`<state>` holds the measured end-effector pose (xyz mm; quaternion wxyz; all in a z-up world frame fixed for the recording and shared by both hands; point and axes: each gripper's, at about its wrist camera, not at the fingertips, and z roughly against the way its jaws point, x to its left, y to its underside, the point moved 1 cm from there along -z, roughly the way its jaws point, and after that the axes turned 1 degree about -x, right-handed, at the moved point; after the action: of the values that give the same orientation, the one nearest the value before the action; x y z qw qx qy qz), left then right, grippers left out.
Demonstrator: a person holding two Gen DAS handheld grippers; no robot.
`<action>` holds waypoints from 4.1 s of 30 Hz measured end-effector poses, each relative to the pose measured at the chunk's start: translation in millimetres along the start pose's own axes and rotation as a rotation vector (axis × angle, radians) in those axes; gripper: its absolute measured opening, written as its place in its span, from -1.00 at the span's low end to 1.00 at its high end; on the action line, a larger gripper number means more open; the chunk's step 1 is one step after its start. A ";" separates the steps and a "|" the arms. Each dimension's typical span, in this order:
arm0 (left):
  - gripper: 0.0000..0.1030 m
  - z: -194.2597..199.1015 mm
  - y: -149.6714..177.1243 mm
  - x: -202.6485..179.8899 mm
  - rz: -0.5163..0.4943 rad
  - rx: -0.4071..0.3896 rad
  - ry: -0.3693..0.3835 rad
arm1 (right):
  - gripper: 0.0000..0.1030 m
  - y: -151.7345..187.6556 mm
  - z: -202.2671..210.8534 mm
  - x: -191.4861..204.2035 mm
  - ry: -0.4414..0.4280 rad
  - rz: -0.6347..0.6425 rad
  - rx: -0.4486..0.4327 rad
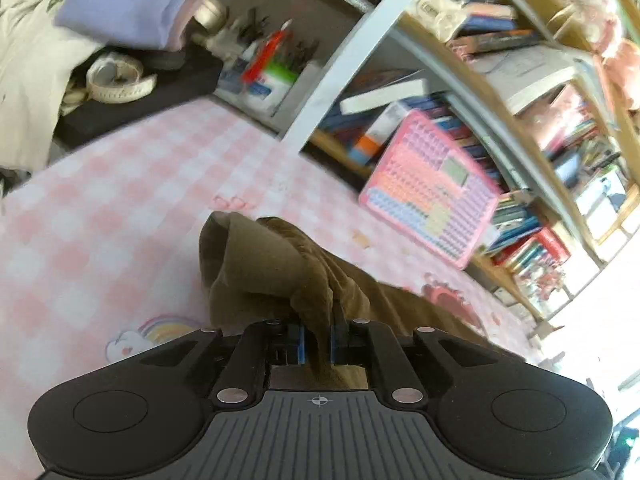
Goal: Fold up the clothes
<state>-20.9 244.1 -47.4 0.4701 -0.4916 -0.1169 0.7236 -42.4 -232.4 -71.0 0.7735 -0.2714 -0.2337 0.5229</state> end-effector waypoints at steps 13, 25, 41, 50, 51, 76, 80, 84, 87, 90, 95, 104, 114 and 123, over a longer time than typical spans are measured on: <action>-0.53 -25.5 17.5 72.7 0.419 0.127 0.008 | -0.12 6.9 27.2 17.4 0.002 -0.021 -0.021; -0.14 -30.6 15.7 74.2 0.439 0.123 0.062 | 0.22 33.9 80.0 120.0 -0.229 0.243 -0.039; -0.13 -29.8 20.4 84.2 0.544 0.096 0.089 | 0.22 -6.8 10.1 270.5 -0.304 0.533 -0.111; -0.13 -29.1 20.4 83.1 0.562 0.089 0.081 | 0.28 -0.7 -32.6 304.1 -0.289 0.601 -0.081; -0.13 -29.3 20.3 82.8 0.567 0.087 0.079 | 0.27 0.9 -28.5 301.1 -0.289 0.599 -0.084; -0.79 -12.3 5.3 2.6 0.232 -0.075 -0.114 | 0.32 41.9 38.7 217.0 -0.471 0.619 -0.016; -0.80 -2.6 -2.1 -57.6 -0.058 -0.103 -0.135 | 0.32 20.9 43.5 171.6 -0.465 0.541 -0.033; -0.79 -5.2 10.4 -127.6 -0.409 -0.099 -0.178 | 0.32 4.8 42.0 126.3 -0.438 0.452 -0.022; -0.77 -19.0 33.1 -172.1 -0.603 -0.066 -0.202 | 0.32 -1.3 38.6 101.9 -0.431 0.409 -0.009; -0.57 -42.6 63.4 -208.4 -0.729 0.005 -0.224 | 0.32 -7.3 35.2 77.5 -0.423 0.366 0.004; 0.06 -74.7 119.1 -233.7 -0.790 0.213 -0.263 | 0.32 -17.4 29.5 36.8 -0.410 0.294 0.025; 0.73 -58.0 125.3 -218.3 -0.660 0.271 -0.317 | 0.33 -35.8 11.8 30.7 -0.509 0.175 0.121; 0.74 3.3 81.4 -175.5 -0.316 0.110 -0.189 | 0.44 -53.3 -30.2 52.2 -0.768 -0.147 0.418; 0.74 39.5 54.1 -115.2 -0.038 -0.025 -0.277 | -0.64 -49.1 -56.4 80.9 -0.816 -0.297 0.528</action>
<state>-75.4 135.3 7.1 0.4568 -0.3905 -0.1989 0.7741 55.3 -181.6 -74.0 0.7275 0.1959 -0.4127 0.5119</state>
